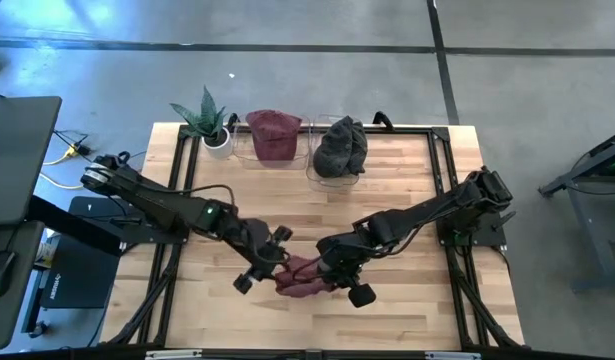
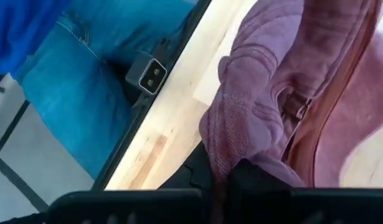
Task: Pick & Place hat
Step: Put the red cap into the left transparent bin
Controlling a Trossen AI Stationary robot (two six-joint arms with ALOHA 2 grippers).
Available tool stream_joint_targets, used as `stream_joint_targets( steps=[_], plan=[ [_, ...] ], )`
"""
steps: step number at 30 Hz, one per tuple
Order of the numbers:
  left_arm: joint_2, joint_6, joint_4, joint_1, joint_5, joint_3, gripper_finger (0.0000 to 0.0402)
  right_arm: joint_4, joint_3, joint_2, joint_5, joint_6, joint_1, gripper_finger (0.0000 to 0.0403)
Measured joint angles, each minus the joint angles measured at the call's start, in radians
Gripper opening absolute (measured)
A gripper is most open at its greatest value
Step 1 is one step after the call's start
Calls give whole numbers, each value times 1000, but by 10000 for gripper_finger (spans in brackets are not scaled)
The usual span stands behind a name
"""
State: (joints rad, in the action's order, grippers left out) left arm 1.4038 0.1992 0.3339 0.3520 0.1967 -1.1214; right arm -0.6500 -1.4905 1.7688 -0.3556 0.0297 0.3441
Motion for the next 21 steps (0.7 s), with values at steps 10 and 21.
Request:
stream_joint_targets(
  steps=[10, 21],
  plan=[
    [114, -256, -142, 28, 82, 6, 117, 80, 0, -40, 6, 18, -37, 3],
    [177, -310, -116, 19, 60, 6, 224, 56, 0, -40, 6, 20, -43, 6]
  ],
)
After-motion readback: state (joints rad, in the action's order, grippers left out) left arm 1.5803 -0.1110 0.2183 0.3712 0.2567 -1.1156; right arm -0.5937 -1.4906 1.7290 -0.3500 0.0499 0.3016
